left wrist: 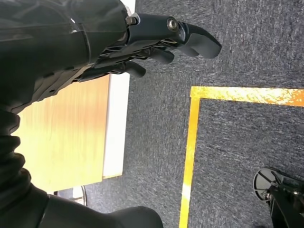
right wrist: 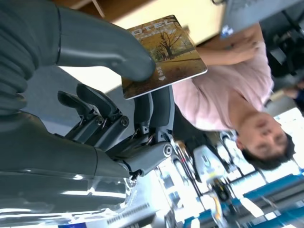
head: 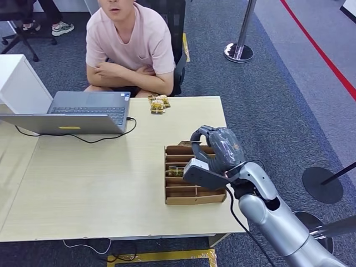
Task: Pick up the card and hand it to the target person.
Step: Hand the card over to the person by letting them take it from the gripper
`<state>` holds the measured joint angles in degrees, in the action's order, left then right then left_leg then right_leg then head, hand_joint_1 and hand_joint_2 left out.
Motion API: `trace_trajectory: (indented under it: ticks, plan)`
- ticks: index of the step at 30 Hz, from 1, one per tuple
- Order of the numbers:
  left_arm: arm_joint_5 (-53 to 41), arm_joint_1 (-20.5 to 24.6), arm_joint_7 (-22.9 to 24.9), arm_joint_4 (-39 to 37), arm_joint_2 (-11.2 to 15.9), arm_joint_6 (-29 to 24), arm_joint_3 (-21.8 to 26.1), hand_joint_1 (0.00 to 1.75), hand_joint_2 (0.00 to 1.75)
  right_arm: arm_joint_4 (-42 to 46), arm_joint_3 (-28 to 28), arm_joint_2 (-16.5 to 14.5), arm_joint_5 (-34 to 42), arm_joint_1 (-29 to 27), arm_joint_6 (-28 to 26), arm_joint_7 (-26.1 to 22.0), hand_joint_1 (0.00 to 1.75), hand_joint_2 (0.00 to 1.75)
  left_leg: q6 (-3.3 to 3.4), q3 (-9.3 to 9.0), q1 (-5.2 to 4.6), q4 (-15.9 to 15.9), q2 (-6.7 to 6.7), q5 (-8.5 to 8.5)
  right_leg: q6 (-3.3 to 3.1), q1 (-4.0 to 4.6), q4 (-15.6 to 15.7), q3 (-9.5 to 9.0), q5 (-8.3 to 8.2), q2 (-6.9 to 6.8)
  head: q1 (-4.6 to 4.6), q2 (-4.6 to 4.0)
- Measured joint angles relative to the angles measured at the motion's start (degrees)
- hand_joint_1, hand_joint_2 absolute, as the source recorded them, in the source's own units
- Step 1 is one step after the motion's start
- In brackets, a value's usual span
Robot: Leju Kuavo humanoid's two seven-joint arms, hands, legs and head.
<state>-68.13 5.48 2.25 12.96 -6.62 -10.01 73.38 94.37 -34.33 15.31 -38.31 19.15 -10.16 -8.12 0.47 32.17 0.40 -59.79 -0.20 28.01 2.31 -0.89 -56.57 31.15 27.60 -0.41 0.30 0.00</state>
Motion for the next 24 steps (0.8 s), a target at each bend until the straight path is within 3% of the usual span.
trace_trajectory:
  ticks: [8,18,24]
  plan:
    - [-1.81,0.24,-1.12,0.0,-0.04,0.63,-0.03,0.0,1.75,-13.44,-0.44,-7.24,-11.39,1.8,-16.95,-6.82,1.71,1.75,-0.01,0.0,0.02,0.02,0.0,-0.01,0.0,0.01,-0.02,0.0,0.0,0.01,0.0,-0.01]
    - [-2.88,0.3,-1.25,0.0,-0.02,0.67,-0.11,0.0,1.75,-38.34,-0.47,-17.65,-14.28,11.95,-27.54,-9.9,1.71,1.75,-0.02,0.01,0.01,0.01,0.02,-0.03,0.0,0.0,-0.03,0.01,0.0,0.01,-0.01,0.0]
    - [-2.92,0.31,-0.64,0.0,-0.02,0.72,-0.14,0.0,1.75,-50.63,0.27,-22.52,-17.38,18.92,-29.41,-8.86,1.71,1.75,-0.02,0.01,0.01,0.01,0.02,-0.03,0.0,0.0,-0.04,0.03,0.0,0.01,-0.01,0.0]
